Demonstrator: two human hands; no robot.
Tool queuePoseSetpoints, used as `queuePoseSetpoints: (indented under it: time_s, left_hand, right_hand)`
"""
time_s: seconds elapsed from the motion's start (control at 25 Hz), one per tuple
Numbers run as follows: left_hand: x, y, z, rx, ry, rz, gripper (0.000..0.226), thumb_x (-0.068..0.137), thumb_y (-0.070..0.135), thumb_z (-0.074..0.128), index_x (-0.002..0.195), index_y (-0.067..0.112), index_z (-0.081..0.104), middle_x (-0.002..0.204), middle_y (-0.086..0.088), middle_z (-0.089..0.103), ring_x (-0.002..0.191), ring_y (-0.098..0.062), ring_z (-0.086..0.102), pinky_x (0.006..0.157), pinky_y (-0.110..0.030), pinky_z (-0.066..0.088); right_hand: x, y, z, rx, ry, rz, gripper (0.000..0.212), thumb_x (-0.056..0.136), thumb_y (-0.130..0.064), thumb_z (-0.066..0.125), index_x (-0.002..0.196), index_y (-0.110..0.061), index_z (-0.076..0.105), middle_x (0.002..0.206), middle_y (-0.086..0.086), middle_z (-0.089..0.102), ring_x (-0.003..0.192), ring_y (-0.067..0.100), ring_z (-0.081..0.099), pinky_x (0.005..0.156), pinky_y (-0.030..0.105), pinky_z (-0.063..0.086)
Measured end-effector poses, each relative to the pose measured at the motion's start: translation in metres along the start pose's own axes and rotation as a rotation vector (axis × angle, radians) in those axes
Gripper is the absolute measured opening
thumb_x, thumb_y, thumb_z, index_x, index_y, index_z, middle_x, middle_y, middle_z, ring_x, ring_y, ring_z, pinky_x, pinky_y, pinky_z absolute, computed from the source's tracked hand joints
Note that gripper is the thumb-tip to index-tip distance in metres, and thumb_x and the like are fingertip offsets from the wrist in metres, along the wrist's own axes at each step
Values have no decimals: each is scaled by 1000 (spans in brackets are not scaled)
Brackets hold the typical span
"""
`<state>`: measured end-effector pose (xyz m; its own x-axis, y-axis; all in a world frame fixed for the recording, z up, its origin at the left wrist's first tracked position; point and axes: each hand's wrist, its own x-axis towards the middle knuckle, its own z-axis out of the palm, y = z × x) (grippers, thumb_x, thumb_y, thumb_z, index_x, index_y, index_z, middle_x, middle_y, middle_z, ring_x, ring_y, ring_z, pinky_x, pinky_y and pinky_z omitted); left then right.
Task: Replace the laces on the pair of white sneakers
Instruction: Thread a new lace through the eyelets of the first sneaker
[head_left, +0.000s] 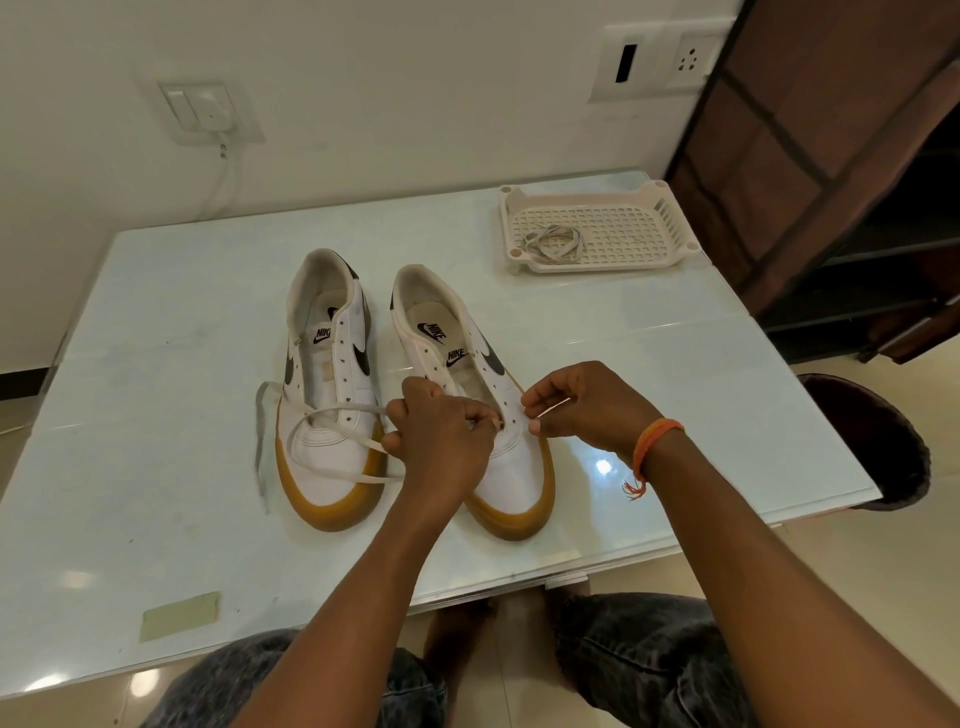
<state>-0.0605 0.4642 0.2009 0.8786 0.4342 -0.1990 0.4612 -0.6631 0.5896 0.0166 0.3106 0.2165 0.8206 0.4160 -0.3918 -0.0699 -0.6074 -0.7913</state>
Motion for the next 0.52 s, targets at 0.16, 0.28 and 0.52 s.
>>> queuePoseSetpoints:
  time_s: [0.16, 0.28, 0.52]
  left_hand:
    - [5, -1, 0, -167, -50, -13, 17, 87, 27, 69, 72, 36, 69, 110, 5, 25, 114, -23, 31, 104, -40, 37]
    - [5, 2, 1, -154, -45, -62, 26, 87, 28, 68, 65, 37, 61, 110, 5, 25, 113, -23, 30, 104, -43, 36]
    - [16, 4, 0, -306, -146, -259, 4, 82, 27, 75, 84, 30, 73, 131, -1, 47, 112, -20, 29, 92, -38, 36]
  right_hand:
    - [2, 3, 6, -50, 27, -18, 34, 70, -2, 83, 101, -13, 74, 97, 4, 72, 89, 19, 69, 91, 36, 55]
    - [3, 3, 10, -93, 63, -19, 35, 68, -5, 85, 100, -15, 74, 95, 2, 72, 86, 16, 68, 90, 34, 55]
    - [3, 2, 10, -64, 64, 12, 36, 69, -5, 85, 101, -15, 74, 96, 3, 72, 89, 18, 68, 92, 37, 55]
